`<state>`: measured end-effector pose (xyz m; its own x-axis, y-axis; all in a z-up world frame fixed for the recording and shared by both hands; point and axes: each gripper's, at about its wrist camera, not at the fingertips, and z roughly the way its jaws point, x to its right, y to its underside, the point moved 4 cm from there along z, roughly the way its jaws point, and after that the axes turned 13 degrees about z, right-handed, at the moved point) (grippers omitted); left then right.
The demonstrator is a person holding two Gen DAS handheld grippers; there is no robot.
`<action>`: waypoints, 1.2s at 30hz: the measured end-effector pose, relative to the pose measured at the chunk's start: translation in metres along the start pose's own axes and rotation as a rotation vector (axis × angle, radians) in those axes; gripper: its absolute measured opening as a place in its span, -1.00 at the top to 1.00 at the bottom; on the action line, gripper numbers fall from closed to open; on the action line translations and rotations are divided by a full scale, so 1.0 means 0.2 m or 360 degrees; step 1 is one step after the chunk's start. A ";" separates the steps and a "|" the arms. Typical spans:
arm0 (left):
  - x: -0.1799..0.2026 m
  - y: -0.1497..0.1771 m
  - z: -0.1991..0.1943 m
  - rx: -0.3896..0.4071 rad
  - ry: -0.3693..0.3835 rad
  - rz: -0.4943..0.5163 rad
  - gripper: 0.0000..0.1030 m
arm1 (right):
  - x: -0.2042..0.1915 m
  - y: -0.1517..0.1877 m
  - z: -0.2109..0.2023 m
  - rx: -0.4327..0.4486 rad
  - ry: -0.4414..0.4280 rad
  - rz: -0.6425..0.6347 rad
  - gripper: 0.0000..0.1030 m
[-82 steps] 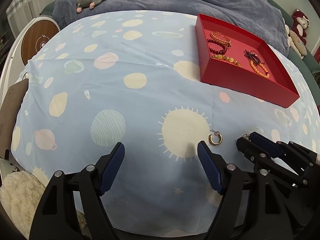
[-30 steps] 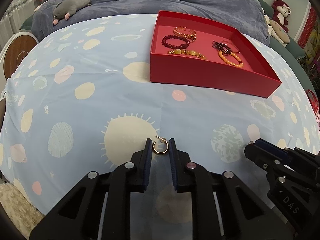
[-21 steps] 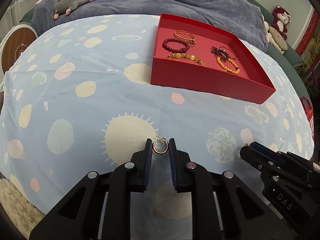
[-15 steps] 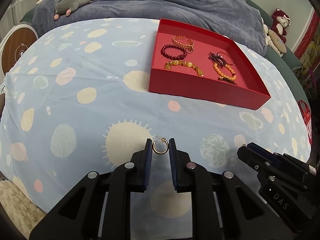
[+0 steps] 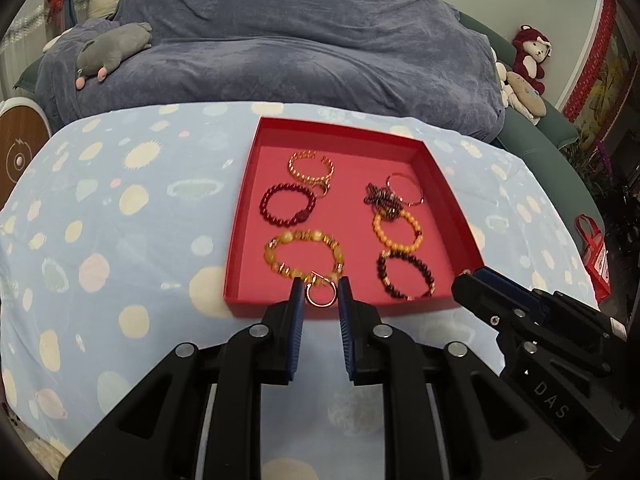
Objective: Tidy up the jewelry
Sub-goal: 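Carry both hoop earrings into the red box and open both tools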
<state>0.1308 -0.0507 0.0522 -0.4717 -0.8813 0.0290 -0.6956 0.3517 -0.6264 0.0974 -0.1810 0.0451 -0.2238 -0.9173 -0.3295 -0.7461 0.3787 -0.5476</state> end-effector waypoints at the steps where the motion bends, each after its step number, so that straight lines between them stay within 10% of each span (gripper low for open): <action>1: 0.00 -0.05 0.02 0.0006 -0.0005 0.0011 0.68 | 0.01 -0.04 0.02 0.0004 0.0004 0.0001 0.65; 11: 0.02 -0.33 0.36 -0.0025 -0.0016 0.0049 0.68 | 0.08 -0.31 0.27 0.0020 0.0074 -0.0032 0.64; 32: 0.01 -0.32 0.67 -0.0169 -0.0018 0.0046 0.67 | 0.17 -0.31 0.53 -0.0081 0.0131 0.0006 0.63; 36: 0.01 -0.31 0.68 -0.0184 -0.0045 0.0045 0.39 | 0.18 -0.29 0.53 -0.0074 0.0141 0.0011 0.63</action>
<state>0.2470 -0.1180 -0.0144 -0.4777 -0.8785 -0.0108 -0.7408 0.4094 -0.5325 0.1996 -0.2229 -0.0159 -0.2820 -0.9227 -0.2629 -0.7724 0.3808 -0.5084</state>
